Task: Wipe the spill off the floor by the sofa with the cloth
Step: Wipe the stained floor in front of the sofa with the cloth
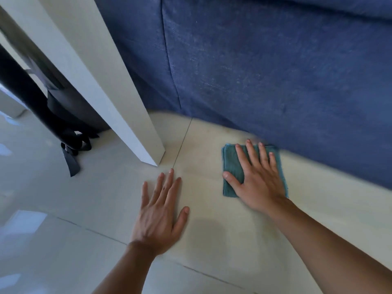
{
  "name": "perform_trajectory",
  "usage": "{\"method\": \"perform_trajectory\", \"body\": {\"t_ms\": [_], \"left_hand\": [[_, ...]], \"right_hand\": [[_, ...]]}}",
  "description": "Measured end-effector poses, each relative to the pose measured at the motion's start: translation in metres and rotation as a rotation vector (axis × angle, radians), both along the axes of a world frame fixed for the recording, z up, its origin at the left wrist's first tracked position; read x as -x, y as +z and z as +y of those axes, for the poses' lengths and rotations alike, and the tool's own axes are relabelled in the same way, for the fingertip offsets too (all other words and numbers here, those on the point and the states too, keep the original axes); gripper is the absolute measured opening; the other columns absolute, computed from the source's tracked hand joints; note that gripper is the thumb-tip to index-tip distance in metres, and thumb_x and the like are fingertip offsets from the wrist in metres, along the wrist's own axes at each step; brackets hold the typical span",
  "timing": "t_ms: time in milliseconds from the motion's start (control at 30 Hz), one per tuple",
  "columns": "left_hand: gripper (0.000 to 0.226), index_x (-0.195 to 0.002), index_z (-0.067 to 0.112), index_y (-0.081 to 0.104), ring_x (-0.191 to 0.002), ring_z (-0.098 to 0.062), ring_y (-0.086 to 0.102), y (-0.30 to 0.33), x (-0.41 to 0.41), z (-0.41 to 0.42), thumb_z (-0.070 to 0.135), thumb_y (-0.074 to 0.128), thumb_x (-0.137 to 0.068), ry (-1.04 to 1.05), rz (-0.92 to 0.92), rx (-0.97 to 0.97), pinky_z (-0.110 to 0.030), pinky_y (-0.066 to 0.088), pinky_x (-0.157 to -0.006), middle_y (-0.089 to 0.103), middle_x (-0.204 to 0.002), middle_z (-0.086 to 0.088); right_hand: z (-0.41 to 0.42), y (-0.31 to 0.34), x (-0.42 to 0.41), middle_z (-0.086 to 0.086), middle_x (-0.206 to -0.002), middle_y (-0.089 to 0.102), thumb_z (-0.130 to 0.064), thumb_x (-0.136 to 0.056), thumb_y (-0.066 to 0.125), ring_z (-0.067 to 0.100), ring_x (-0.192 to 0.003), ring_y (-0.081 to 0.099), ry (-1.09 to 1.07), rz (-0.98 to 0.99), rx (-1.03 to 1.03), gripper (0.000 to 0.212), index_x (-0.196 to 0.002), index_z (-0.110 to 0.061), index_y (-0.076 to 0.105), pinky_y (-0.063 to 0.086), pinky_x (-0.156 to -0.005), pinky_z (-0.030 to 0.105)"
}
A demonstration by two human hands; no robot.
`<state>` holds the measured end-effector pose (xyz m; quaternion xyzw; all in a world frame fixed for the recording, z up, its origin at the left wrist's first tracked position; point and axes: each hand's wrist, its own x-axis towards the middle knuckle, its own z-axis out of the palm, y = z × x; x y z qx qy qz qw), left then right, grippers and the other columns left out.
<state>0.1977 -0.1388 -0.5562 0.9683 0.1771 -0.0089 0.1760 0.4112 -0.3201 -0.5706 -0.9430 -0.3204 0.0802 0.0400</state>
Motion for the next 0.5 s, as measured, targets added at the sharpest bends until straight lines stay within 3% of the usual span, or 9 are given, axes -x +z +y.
{"method": "perform_trajectory", "body": {"t_ms": [100, 233, 367, 500], "left_hand": [[0.072, -0.156, 0.017, 0.026, -0.155, -0.021, 0.004, -0.007, 0.0, 0.004, 0.051, 0.037, -0.094, -0.035, -0.037, 0.005, -0.054, 0.003, -0.122, 0.012, -0.167, 0.0], [0.071, -0.154, 0.014, 0.033, -0.153, -0.025, 0.014, -0.008, -0.004, 0.006, 0.048, 0.042, -0.091, -0.054, -0.067, -0.017, -0.053, 0.008, -0.119, 0.021, -0.166, -0.003], [0.069, -0.15, 0.01, 0.041, -0.151, -0.034, 0.021, -0.007, -0.006, 0.007, 0.045, 0.041, -0.09, -0.05, -0.059, -0.016, -0.055, 0.009, -0.118, 0.027, -0.163, -0.006], [0.068, -0.151, 0.01, 0.039, -0.153, -0.029, 0.017, -0.006, -0.005, 0.007, 0.044, 0.039, -0.091, -0.038, -0.065, 0.015, -0.056, 0.007, -0.12, 0.025, -0.164, -0.003]], "right_hand": [[0.025, 0.005, -0.04, 0.004, -0.174, 0.013, -0.081, -0.09, 0.014, 0.034, -0.157, 0.012, -0.087, -0.027, 0.037, 0.092, -0.165, -0.028, 0.012, 0.006, -0.128, 0.054], [0.086, 0.01, -0.066, 0.002, -0.175, 0.004, -0.078, -0.091, 0.017, 0.033, -0.159, 0.008, -0.066, 0.079, -0.006, 0.089, -0.165, -0.03, 0.003, 0.003, -0.127, 0.056], [0.113, 0.009, -0.029, -0.002, -0.176, 0.003, -0.069, -0.096, 0.021, 0.032, -0.16, -0.003, 0.119, 0.069, -0.049, 0.078, -0.165, -0.035, 0.01, -0.006, -0.128, 0.054], [0.066, 0.003, 0.017, -0.007, -0.175, 0.011, -0.065, -0.1, 0.025, 0.029, -0.161, -0.001, 0.309, 0.071, -0.124, 0.068, -0.163, -0.038, 0.021, -0.004, -0.128, 0.055]]}}
